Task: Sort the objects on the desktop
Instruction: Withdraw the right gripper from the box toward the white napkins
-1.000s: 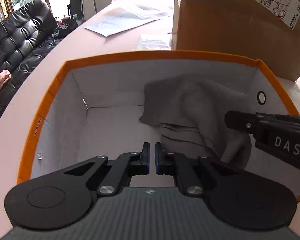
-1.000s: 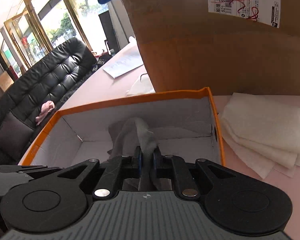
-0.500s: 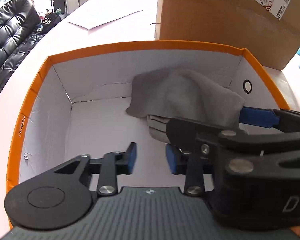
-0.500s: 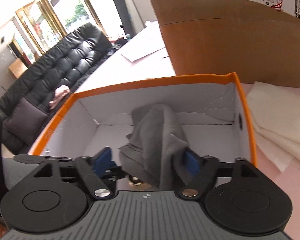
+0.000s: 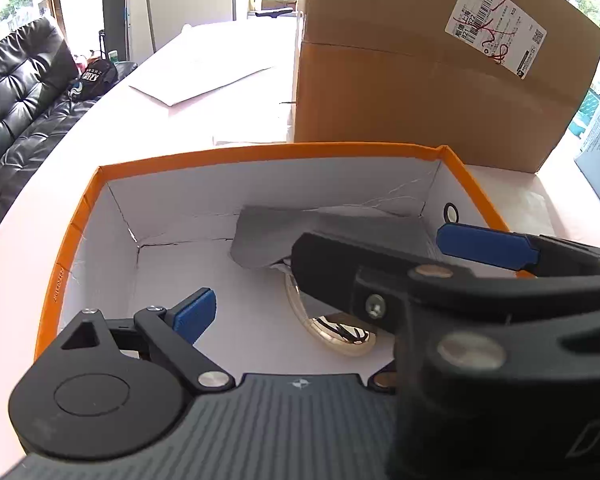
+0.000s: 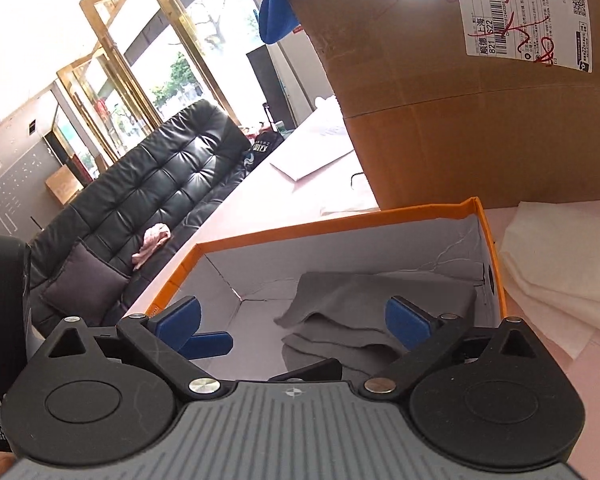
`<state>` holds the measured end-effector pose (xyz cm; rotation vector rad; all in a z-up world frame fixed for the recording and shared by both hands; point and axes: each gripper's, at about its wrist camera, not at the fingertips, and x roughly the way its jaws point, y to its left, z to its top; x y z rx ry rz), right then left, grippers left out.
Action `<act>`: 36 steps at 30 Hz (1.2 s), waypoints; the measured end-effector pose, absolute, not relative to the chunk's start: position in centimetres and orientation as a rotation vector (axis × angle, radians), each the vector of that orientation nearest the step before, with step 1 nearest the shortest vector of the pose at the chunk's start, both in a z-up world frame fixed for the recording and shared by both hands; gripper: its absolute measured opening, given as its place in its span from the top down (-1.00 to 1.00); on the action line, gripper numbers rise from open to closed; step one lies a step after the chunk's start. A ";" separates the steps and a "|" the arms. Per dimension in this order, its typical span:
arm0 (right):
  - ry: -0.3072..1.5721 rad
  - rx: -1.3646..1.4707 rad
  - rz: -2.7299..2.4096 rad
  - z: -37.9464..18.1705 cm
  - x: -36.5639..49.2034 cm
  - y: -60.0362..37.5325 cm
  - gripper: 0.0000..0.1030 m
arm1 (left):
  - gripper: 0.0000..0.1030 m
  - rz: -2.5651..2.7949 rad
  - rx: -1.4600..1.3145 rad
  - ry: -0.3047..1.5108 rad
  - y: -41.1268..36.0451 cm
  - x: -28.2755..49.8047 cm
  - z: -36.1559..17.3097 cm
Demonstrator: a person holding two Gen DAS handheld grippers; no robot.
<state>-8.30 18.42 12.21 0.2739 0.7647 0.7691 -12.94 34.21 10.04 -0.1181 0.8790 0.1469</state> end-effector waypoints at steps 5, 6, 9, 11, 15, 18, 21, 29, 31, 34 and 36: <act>0.711 0.301 0.782 12.8 -8.6 17.6 -0.93 | -0.81 0.177 -0.149 0.876 34.4 -13.2 10.3; 0.706 0.311 0.783 12.9 -8.5 17.5 -0.93 | -0.81 0.182 -0.153 0.877 34.4 -13.2 10.4; 0.686 0.332 0.790 13.0 -8.7 16.7 -0.93 | -0.81 0.201 -0.143 0.860 33.8 -13.5 10.9; 0.651 0.356 0.794 13.1 -9.0 15.7 -0.93 | -0.81 0.218 -0.120 0.844 33.1 -13.7 11.3; 0.585 0.425 0.779 13.6 -9.3 13.1 -0.93 | -0.81 0.226 -0.069 0.795 30.8 -14.1 12.8; 0.564 0.494 0.756 13.9 -9.5 10.5 -0.94 | -0.81 0.220 -0.052 0.703 28.4 -14.9 14.3; 0.519 0.530 0.735 14.2 -10.1 7.5 -0.95 | -0.81 0.197 -0.053 0.603 25.5 -15.6 15.3; 0.378 0.600 0.597 13.7 -11.8 -2.6 -1.00 | -0.81 0.039 0.026 0.499 15.5 -15.2 15.2; 0.375 0.594 0.562 13.2 -12.0 -4.9 -1.00 | -0.81 0.004 0.048 0.500 13.0 -14.9 14.4; 0.370 0.580 0.510 12.3 -12.1 -8.0 -1.00 | -0.81 -0.037 0.076 0.501 9.6 -14.2 13.0; 0.377 0.585 0.491 11.5 -12.0 -9.5 -1.00 | -0.81 -0.068 0.086 0.495 7.7 -13.7 12.0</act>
